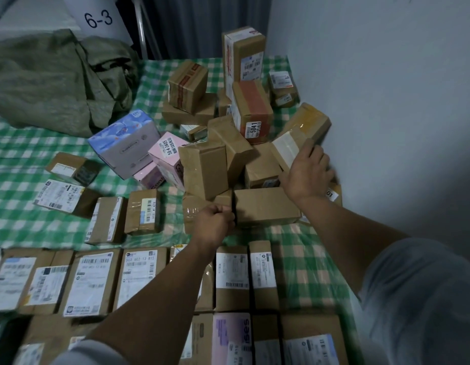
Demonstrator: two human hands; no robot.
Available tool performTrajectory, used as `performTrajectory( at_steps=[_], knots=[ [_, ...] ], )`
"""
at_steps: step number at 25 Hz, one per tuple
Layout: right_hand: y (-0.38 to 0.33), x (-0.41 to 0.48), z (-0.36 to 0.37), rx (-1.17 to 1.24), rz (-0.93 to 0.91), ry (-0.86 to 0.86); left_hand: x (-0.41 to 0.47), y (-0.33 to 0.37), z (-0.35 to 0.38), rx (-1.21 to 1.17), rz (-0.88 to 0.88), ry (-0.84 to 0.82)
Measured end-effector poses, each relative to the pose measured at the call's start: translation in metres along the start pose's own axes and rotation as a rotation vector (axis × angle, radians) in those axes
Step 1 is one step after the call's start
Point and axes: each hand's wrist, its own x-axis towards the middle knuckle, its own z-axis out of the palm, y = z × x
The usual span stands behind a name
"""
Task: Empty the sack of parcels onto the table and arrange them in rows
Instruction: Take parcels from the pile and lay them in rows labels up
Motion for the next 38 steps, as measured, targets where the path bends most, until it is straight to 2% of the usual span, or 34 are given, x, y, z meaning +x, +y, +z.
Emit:
performTrajectory(
  at_steps=[4,10,13,15,17,20,23,27,31,35,38],
  knots=[
    [0.003,-0.039,-0.034,0.007,-0.1,0.117,-0.02,0.013,0.011,-0.029,0.014,-0.114],
    [-0.009,-0.132,-0.061,-0.122,-0.365,0.233,-0.048,0.041,0.031,-0.292,0.025,-0.227],
    [-0.013,-0.162,-0.066,-0.108,-0.451,0.231,-0.062,0.035,0.029,-0.321,0.02,-0.213],
    [-0.006,-0.175,-0.069,-0.049,-0.479,0.164,-0.067,0.027,0.024,-0.33,0.036,-0.2],
    [0.006,-0.182,-0.075,0.141,-0.357,0.004,-0.068,0.02,0.017,-0.287,0.027,-0.182],
    [0.028,-0.183,-0.08,0.47,-0.047,-0.3,-0.074,0.017,0.009,-0.156,-0.005,-0.264],
    [0.04,-0.186,-0.076,0.568,-0.011,-0.509,-0.082,0.01,0.017,-0.092,-0.068,-0.351],
    [0.057,-0.184,-0.062,0.567,0.141,-0.529,-0.086,-0.002,0.034,-0.017,-0.089,-0.37],
    [0.091,-0.18,-0.039,0.525,0.319,-0.482,-0.085,-0.012,0.037,0.07,-0.093,-0.295],
    [0.072,-0.175,-0.06,0.745,0.521,-0.511,-0.091,-0.017,0.037,0.245,-0.09,-0.512],
    [0.064,-0.174,-0.07,0.829,0.617,-0.583,-0.096,-0.016,0.043,0.26,-0.1,-0.533]
  ],
)
